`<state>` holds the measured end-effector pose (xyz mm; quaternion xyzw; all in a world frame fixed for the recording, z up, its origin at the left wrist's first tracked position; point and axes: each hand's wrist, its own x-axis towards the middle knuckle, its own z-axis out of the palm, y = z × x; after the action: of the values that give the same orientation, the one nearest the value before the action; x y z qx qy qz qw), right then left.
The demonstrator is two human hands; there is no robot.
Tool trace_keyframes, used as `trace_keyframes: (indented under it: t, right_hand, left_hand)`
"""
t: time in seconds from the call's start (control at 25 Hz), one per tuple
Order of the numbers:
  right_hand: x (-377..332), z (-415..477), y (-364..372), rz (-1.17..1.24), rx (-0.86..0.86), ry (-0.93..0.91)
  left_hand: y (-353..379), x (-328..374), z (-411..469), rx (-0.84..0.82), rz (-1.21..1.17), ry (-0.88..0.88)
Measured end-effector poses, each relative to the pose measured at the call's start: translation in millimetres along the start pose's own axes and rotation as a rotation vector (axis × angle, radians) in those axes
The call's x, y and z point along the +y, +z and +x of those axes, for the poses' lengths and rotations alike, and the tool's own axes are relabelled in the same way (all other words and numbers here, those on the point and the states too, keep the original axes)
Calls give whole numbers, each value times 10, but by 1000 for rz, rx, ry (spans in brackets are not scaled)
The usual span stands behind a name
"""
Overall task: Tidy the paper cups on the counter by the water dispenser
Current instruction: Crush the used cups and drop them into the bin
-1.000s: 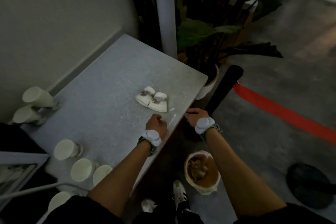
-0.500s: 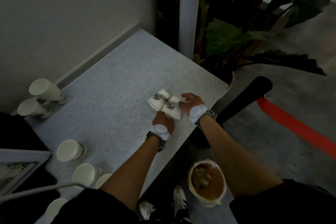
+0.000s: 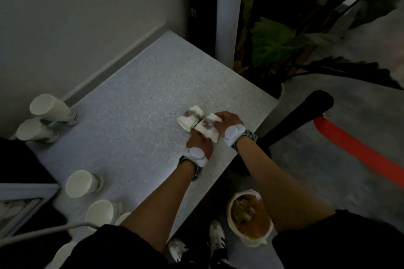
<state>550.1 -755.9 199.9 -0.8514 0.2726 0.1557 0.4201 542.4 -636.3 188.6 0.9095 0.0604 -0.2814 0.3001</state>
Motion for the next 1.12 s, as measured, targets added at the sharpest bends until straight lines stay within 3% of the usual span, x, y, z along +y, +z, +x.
trace_keyframes:
  t: [0.12, 0.24, 0.4, 0.48, 0.56, 0.64, 0.8, 1.12]
  right_hand:
    - [16, -44, -37, 43, -5, 23]
    - [53, -112, -65, 80, 8, 39]
    - [131, -254, -146, 116, 3, 32]
    - [180, -336, -178, 110, 1, 42]
    - [252, -453, -208, 171, 22, 112]
    - [358, -565, -211, 220, 45, 159]
    - [647, -856, -210, 358, 115, 205]
    - [1311, -1469, -281, 497, 172, 451]
  left_hand:
    - [-11, -27, -23, -29, 16, 35]
    - [-43, -48, -72, -175, -36, 161]
    - [-34, -7, -174, -48, 5, 77]
    - [-32, -18, -247, -91, 10, 136]
    - [-43, -46, -350, -175, 26, 231]
    - [-37, -73, -407, -143, 98, 273]
    - [55, -59, -598, -99, 159, 257]
    - [523, -133, -1020, -186, 206, 325]
